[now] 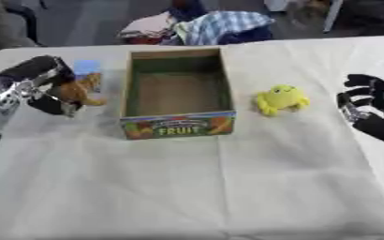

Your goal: Pick up objects on the table and place them in the box.

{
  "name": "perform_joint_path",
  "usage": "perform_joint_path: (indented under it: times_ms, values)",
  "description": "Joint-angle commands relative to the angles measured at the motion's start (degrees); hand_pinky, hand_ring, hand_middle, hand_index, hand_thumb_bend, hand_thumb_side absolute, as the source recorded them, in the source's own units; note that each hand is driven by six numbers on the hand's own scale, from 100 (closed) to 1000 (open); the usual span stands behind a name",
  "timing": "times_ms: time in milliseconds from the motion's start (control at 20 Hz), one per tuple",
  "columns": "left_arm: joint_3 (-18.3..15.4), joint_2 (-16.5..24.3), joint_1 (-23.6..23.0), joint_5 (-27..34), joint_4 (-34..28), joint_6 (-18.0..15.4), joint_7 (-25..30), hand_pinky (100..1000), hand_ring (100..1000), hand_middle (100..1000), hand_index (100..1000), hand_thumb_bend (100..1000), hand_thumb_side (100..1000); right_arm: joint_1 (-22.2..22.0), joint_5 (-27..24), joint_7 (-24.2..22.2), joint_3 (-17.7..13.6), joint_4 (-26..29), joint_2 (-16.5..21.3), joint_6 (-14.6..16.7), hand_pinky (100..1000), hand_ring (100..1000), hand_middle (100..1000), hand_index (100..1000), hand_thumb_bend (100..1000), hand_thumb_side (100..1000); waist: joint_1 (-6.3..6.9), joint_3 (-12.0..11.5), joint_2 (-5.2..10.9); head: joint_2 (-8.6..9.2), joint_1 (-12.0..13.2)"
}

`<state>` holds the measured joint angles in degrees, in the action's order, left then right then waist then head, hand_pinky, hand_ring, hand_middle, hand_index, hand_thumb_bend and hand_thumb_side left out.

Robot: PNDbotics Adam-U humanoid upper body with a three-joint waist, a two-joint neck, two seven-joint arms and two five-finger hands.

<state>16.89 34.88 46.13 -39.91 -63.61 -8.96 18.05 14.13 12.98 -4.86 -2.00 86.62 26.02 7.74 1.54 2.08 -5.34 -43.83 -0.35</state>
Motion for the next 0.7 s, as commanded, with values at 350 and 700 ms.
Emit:
perform_joint_path:
  times_ms: [350,700]
  values:
    - [-2.3,-5.7,8.7,-7.6,4.2,-1.1,-2.0,613,402,276,385,338,100,2.2,-0.1,-1.8,1.5,0.7,0.9,0.4,671,767,773,878,190,479,1.06,2.8,1.15,-0.28,2.2]
    - [-4.6,-14.6,11.1,-16.6,12.9,-2.1,-7.1,618,424,290,399,349,100,3.7,-0.2,-3.1,2.7,0.9,0.0,0.7,669,766,772,878,186,484,1.9,5.7,0.47,-0.28,4.1]
